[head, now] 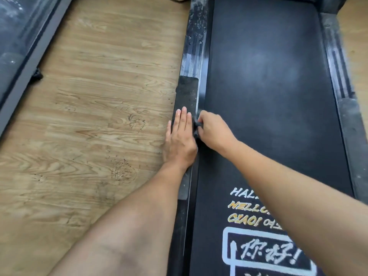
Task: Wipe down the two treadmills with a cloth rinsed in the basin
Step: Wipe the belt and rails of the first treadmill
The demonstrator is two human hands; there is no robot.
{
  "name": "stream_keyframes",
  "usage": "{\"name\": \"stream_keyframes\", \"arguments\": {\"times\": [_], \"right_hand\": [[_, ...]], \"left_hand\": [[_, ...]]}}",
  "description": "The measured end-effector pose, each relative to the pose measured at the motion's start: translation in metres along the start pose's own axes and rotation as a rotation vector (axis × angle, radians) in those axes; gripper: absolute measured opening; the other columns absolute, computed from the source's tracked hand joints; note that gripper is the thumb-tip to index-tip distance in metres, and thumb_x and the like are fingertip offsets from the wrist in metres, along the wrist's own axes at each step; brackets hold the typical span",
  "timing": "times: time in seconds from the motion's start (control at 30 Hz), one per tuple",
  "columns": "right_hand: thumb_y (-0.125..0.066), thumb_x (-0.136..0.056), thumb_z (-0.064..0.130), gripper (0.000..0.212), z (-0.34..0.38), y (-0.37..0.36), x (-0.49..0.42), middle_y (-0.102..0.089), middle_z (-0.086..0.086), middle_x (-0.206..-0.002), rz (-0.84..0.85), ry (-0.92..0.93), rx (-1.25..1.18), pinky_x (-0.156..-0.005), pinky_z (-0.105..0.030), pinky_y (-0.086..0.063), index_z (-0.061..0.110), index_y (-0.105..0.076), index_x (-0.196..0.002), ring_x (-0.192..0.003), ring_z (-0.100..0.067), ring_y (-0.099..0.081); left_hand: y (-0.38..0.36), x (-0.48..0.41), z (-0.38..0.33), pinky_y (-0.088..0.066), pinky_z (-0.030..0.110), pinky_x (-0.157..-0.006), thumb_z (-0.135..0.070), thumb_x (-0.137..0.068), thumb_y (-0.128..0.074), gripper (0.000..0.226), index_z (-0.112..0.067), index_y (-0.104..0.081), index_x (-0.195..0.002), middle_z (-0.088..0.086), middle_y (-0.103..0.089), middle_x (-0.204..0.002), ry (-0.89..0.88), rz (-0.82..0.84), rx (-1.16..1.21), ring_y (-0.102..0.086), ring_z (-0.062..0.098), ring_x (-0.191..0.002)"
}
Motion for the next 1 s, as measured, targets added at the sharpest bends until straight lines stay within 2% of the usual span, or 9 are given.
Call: {"name": "stream_keyframes", "arguments": {"times": [0.1,0.2,0.33,0.47,0.57,0.67,0.83,0.9,1.0], "right_hand": [[-0.054,-0.091,0.010,0.012,-0.002,-0.035,0.080,-0.058,-0.003,-0.085,-0.006,0.004,-0.132,-0.068,-0.044,-0.045,0.015,-0.046,-0.084,-0.080,-0.033,-0.053],[-0.057,-0.091,0.011,0.016,-0.001,-0.053,0.122,-0.053,0.001,-0.081,-0.033,0.023,-0.188,-0.067,-0.044,-0.043,0.017,-0.044,-0.083,-0.077,-0.030,-0.050],[-0.060,-0.089,0.010,0.021,0.006,-0.079,0.199,-0.049,0.004,-0.078,-0.008,0.031,-0.194,-0.063,-0.034,-0.030,0.016,-0.041,-0.083,-0.071,-0.023,-0.041],[-0.055,-0.095,0.012,0.019,0.020,-0.099,0.289,-0.054,0.002,-0.082,0.119,0.061,-0.178,-0.069,-0.041,-0.046,0.017,-0.040,-0.086,-0.075,-0.020,-0.047],[-0.055,-0.099,0.018,0.016,0.017,-0.094,0.273,-0.063,0.004,-0.082,0.117,0.026,-0.154,-0.074,-0.043,-0.050,0.016,-0.046,-0.086,-0.076,-0.015,-0.056],[-0.062,-0.099,0.021,0.013,0.012,-0.080,0.220,-0.069,-0.002,-0.094,-0.028,0.004,-0.145,-0.077,-0.043,-0.050,0.020,-0.054,-0.088,-0.087,-0.030,-0.061],[-0.060,-0.095,0.015,0.005,0.006,-0.056,0.138,-0.069,-0.010,-0.105,-0.084,-0.096,0.003,-0.076,-0.036,-0.046,0.018,-0.056,-0.093,-0.101,-0.034,-0.062],[-0.057,-0.093,0.011,0.006,0.012,-0.066,0.151,-0.068,-0.012,-0.104,-0.066,-0.076,0.034,-0.076,-0.038,-0.046,0.016,-0.054,-0.095,-0.098,-0.037,-0.061],[-0.058,-0.090,0.008,0.011,0.018,-0.097,0.237,-0.064,-0.009,-0.096,-0.093,-0.014,-0.029,-0.073,-0.041,-0.043,0.017,-0.051,-0.092,-0.090,-0.035,-0.058]], "left_hand": [[0.004,0.003,-0.003,-0.013,0.048,-0.131,-0.031,-0.089,-0.007,0.082,-0.011,-0.025,-0.166,0.004,-0.011,-0.177,0.003,0.067,-0.002,-0.005,0.018,-0.164],[0.005,0.002,-0.001,-0.015,0.048,-0.131,-0.015,-0.095,-0.024,0.071,-0.011,-0.028,-0.166,0.004,-0.014,-0.177,-0.006,0.024,-0.020,-0.008,0.019,-0.164],[0.003,0.002,-0.001,-0.013,0.045,-0.132,-0.011,-0.100,-0.035,0.067,-0.012,-0.025,-0.166,0.003,-0.012,-0.177,-0.003,0.030,-0.044,-0.006,0.018,-0.164],[0.003,0.007,-0.001,-0.011,0.044,-0.132,-0.011,-0.100,-0.035,0.068,-0.013,-0.023,-0.167,0.002,-0.010,-0.177,-0.012,0.052,-0.034,-0.004,0.017,-0.164],[0.008,0.007,0.000,-0.008,0.043,-0.132,-0.012,-0.102,-0.034,0.067,-0.012,-0.021,-0.168,0.002,-0.008,-0.178,-0.016,0.046,-0.014,-0.003,0.017,-0.164],[0.012,0.019,0.003,-0.007,0.044,-0.132,-0.020,-0.109,-0.031,0.062,-0.010,-0.016,-0.168,0.002,-0.004,-0.178,-0.061,0.102,-0.019,-0.001,0.017,-0.164],[0.010,0.138,0.024,-0.017,0.041,-0.132,-0.028,-0.108,-0.027,0.062,-0.003,-0.027,-0.164,0.009,-0.015,-0.176,-0.166,0.069,0.105,-0.007,0.024,-0.164],[0.008,0.179,0.036,-0.016,0.037,-0.131,-0.031,-0.108,-0.026,0.062,-0.004,-0.030,-0.164,0.008,-0.018,-0.175,-0.199,0.025,0.123,-0.010,0.025,-0.164],[0.009,0.193,0.042,-0.015,0.035,-0.132,-0.023,-0.109,-0.035,0.056,0.000,-0.038,-0.160,0.012,-0.027,-0.172,-0.202,-0.026,0.176,-0.016,0.031,-0.162]]}}
Point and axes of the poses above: each hand's wrist, its own x-axis away from the middle knuckle, its own y-axis out of the back of the hand, z = x × y, the point moved 4 cm from there along -x, towards the middle knuckle
